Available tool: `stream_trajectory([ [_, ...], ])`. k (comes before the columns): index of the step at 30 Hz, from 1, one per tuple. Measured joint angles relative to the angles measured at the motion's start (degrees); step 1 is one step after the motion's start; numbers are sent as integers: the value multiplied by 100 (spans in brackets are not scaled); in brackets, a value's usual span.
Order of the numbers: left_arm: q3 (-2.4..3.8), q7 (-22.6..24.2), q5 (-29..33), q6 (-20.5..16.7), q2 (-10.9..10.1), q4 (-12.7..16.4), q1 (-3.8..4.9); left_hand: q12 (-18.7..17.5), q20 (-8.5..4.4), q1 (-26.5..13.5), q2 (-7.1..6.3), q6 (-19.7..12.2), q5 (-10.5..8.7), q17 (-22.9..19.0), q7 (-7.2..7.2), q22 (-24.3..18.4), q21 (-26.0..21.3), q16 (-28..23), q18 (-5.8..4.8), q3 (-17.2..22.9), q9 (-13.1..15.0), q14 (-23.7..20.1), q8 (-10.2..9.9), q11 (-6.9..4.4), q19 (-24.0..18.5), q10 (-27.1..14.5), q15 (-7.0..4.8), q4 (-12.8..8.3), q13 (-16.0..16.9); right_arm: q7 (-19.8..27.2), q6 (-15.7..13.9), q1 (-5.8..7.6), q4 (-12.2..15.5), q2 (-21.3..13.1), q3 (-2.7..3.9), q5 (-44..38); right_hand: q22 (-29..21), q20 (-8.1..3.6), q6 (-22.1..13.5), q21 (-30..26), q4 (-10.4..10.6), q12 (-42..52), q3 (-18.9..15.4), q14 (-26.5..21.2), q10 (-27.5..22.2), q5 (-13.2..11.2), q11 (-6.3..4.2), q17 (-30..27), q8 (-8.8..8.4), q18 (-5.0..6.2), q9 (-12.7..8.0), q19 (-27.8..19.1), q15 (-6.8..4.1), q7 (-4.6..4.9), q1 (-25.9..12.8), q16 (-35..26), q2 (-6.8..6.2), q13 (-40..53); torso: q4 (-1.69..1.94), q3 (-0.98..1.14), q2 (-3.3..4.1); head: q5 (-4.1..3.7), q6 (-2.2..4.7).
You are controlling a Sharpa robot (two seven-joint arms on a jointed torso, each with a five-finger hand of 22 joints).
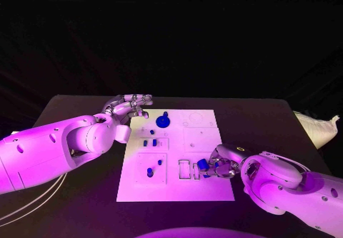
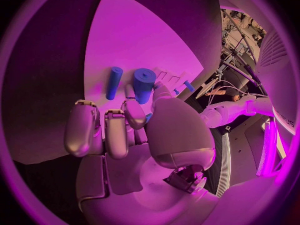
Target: Assemble the parts on the task board
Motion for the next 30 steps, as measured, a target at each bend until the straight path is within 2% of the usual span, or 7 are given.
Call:
stream_trajectory([
  [7,0,-13,-1,12,-6,2,0,0,0,0,0,0,0,0,0,0,-27,0,0,-16,0,0,0,0,0,0,0,16,0,0,-100,-11,-124,127,26,-40,21,0,-41,25,-22,27,-25,0,1,16,1,0,19,0,23,0,0,-4,60,22,61,56,4,-1,0,-28,-7],
  [12,-1,-22,-2,20,-13,7,0,0,0,0,0,0,0,1,0,0,-27,0,0,-16,0,0,0,0,0,0,0,16,0,0,-177,-23,-143,149,28,-57,49,0,-65,28,-43,29,-36,0,0,121,2,-1,-3,0,77,0,1,14,212,22,182,113,0,-3,-1,-33,-7],
  [15,-1,-28,-3,24,-18,10,0,0,0,0,0,0,0,1,0,1,-27,0,0,-16,1,0,0,1,0,-1,0,16,0,1,-246,-29,-134,139,23,-32,63,0,-73,53,-82,29,2,0,-12,182,14,-1,50,0,123,0,2,-33,331,22,253,113,-1,-3,-1,-31,1],
  [18,-2,-34,-5,28,-22,11,0,0,0,0,0,0,0,1,0,1,-27,0,0,-15,1,0,0,19,0,-19,0,16,0,0,-355,-42,-82,86,11,135,77,0,-82,52,-90,29,11,0,-8,293,9,-1,50,0,130,0,2,-22,410,22,327,128,-2,-3,-3,-25,7],
  [22,-3,-39,-9,32,-27,14,0,0,0,0,0,0,0,-5,0,-6,-27,0,0,-15,1,-20,0,21,0,-21,20,16,0,-41,-538,-68,60,-17,-9,541,100,0,-67,86,-92,29,10,1,12,456,-11,-1,65,0,174,0,3,-18,477,44,336,155,0,-3,-4,-30,9],
  [30,-4,-46,-15,39,-27,16,0,23,0,0,0,0,0,-5,0,-5,-27,0,0,-32,1,-21,0,22,0,-22,21,-1,0,-73,-796,-30,348,-58,-7,1183,125,0,-58,87,-137,-7,27,1,22,488,-21,-1,86,0,177,0,3,-27,551,45,337,196,8,-2,0,-30,1],
])
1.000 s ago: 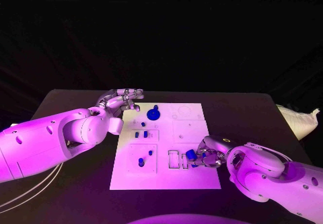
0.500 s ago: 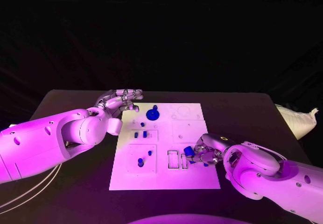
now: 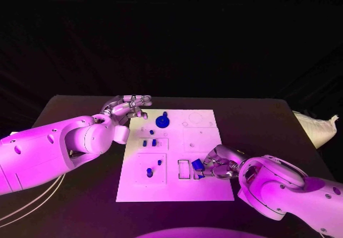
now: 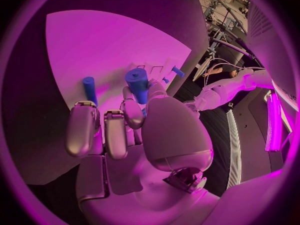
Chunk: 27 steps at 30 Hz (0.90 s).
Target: Assemble the parts on the task board
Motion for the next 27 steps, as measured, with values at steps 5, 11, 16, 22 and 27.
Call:
stream_trajectory([
  [5,-1,-4,-6,5,-1,7,0,0,0,0,0,0,0,0,0,0,0,0,-1,0,0,0,0,0,0,0,0,0,0,-7,-103,21,53,34,5,247,6,0,4,0,0,-10,0,0,0,33,0,0,0,0,0,0,0,-5,0,22,0,3,2,-1,4,24,-15],
  [11,-1,-8,-11,9,5,8,0,0,0,0,0,0,0,0,0,0,0,0,0,0,0,0,0,0,0,0,0,0,0,-10,-108,33,39,145,5,444,14,0,4,0,27,-17,-43,0,-1,58,1,0,27,0,0,0,0,-5,1,22,1,25,3,-5,4,39,-34],
  [16,-1,-11,-16,15,14,8,0,0,0,0,0,0,0,1,0,0,0,0,0,0,0,0,0,0,0,0,0,0,0,-11,-83,55,-21,274,4,555,20,0,6,26,82,-20,-100,0,10,62,-10,-1,44,0,21,0,0,-7,-1,22,2,34,3,-5,2,51,-36],
  [22,-1,-15,-21,23,35,5,0,0,0,0,0,0,0,1,0,1,0,0,0,0,0,-1,0,0,0,0,0,0,0,-12,-46,95,-164,416,3,599,27,0,20,26,146,-32,-163,0,21,63,-21,4,44,0,128,0,0,-20,-105,22,53,56,0,-5,0,53,-46],
  [27,-1,-20,-25,33,51,-3,0,0,0,0,0,0,0,1,0,0,0,0,0,0,1,0,0,0,0,1,0,0,0,-13,23,105,-229,526,2,602,28,0,53,26,145,-39,-260,0,41,64,-42,4,48,0,165,0,-1,-53,-285,22,39,46,-3,-5,2,75,-34],
])
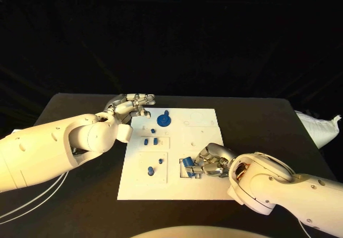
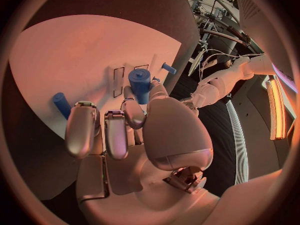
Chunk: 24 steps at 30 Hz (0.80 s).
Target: Assemble the parts on the task board
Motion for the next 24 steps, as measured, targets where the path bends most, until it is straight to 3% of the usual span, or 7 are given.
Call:
stream_trajectory([
  [2,0,-2,-2,3,4,-1,0,0,0,0,0,0,0,0,0,-4,0,0,0,0,0,0,0,0,0,0,0,0,0,0,34,2,-26,24,-1,-2,-6,0,13,0,5,-57,-59,0,10,-48,-10,0,15,0,21,0,0,-13,-69,0,-8,-22,-2,0,1,13,5],
  [9,-1,-5,-6,10,7,-7,0,0,0,0,0,-2,0,-9,2,-8,0,0,0,0,0,0,0,-14,0,-14,0,0,0,-5,128,4,-90,54,-2,-65,-20,0,-2,0,3,-191,-359,0,-22,-689,22,-1,16,0,81,0,0,3,-430,0,36,-84,-4,1,0,33,-16],
  [16,-1,-8,-11,12,8,-10,0,0,0,0,0,-31,0,-10,31,-11,0,0,0,0,0,-1,0,-21,0,-20,0,0,0,-7,189,6,-96,56,-1,-198,-33,0,-21,0,15,-312,-597,0,-64,-1239,22,-1,17,0,151,0,0,22,-731,0,-38,-95,-8,3,-1,35,-29],
  [24,-1,-11,-13,14,6,-12,0,0,0,0,0,-51,0,-10,12,-10,-20,0,0,0,0,-1,0,0,0,-41,1,0,0,-9,210,7,-88,42,-1,-359,-49,0,-21,0,16,-356,-645,0,-65,-1386,21,-2,17,0,174,0,0,22,-834,0,-38,-111,-8,7,-1,25,-37],
])
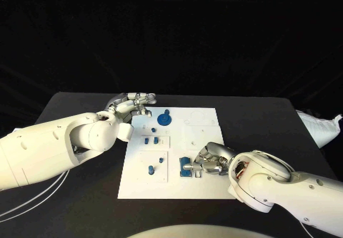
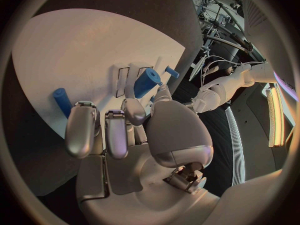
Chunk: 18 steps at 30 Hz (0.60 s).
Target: Assemble the parts on the task board
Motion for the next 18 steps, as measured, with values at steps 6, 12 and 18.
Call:
stream_trajectory([
  [6,0,-3,-1,3,0,-2,0,0,0,0,0,0,0,0,0,0,0,0,0,0,0,0,0,0,0,0,0,0,0,1,34,0,38,1,0,-70,31,0,0,0,-141,0,90,-11,0,246,0,0,0,0,64,0,-11,0,337,0,48,31,3,0,1,-8,-5],
  [12,0,-5,-2,7,1,-3,-1,0,0,0,0,0,0,-5,0,-5,0,0,-1,0,0,0,0,0,0,0,0,0,0,6,110,0,44,27,0,-187,120,-5,119,24,-605,-35,351,0,6,59,-6,-1,78,0,147,5,-44,-57,1174,0,143,58,3,-2,1,-12,-16],
  [18,0,-8,-2,12,2,-3,-1,0,0,0,0,0,0,-5,0,-5,0,0,-1,0,0,0,0,0,0,0,0,0,0,6,157,-1,-52,125,-8,-422,142,-22,171,40,-689,-45,421,-1,46,18,-45,-1,134,0,187,22,-84,-93,1285,0,181,86,8,-3,0,-18,-22],
])
